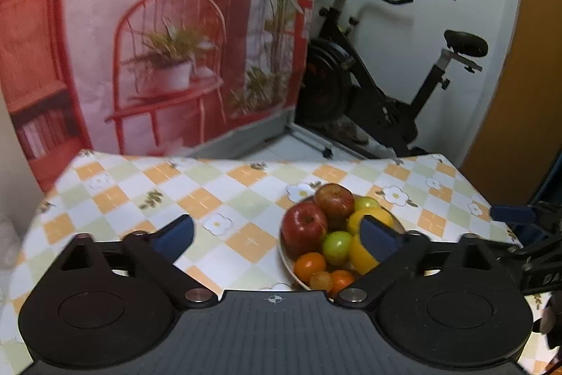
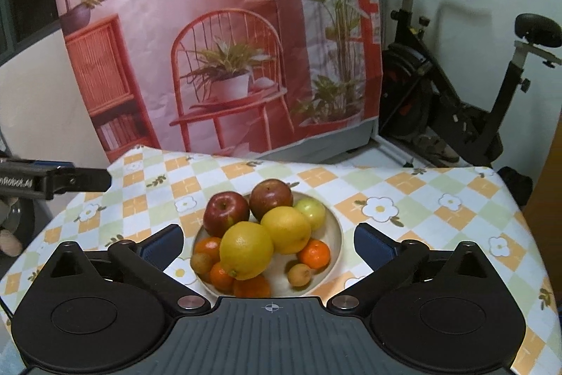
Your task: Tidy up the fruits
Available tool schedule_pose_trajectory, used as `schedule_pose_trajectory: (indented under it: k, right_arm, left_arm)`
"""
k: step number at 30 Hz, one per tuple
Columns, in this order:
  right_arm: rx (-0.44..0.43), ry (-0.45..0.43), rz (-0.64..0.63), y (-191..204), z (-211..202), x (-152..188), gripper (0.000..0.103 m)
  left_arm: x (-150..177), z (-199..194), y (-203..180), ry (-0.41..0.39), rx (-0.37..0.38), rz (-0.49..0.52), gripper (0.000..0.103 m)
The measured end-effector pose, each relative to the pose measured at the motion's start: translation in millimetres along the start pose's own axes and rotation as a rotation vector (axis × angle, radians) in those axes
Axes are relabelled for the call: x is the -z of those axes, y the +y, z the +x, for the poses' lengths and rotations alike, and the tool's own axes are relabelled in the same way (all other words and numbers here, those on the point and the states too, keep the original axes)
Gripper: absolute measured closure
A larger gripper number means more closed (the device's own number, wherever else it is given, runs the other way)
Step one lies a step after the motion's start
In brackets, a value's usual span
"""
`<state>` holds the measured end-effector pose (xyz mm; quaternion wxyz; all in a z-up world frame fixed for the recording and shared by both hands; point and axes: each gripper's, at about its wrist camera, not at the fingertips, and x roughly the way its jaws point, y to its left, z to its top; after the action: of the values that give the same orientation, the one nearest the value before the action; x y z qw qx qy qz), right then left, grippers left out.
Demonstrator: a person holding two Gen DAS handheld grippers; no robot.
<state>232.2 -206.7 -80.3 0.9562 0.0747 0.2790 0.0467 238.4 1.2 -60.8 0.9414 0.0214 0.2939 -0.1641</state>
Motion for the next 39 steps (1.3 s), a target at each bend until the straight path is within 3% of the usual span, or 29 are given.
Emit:
schedule_pose_trajectory:
  k: [8,20,26,39]
  right_arm:
    - [-0.005,-0.1,-0.005,19.2,-44.4,-0.5,0.0]
    - [0.03,-0.144,-0.03,58.3,-111.4,6.3,0.0]
    - [0.015,-0.193,-0.004,67.8,-144.3,6.1,0.0]
    - [0.026,-0.268,-0.001,71.3,-206.5,12.5,0.0]
  left_arm:
    - [4.9,-53.4,-2.2,-0.07,-0.051,-0.011,0.0]
    - [13.1,-143.6,-19.3,-0.179,-0.132,0.0,0.0]
    - [10.8,-187.6,-30.2,-0.272,-0.157,0.019,0.0]
    - [21.7,-234.6,-58.2,-0.321,-0.195,0.049,0.0]
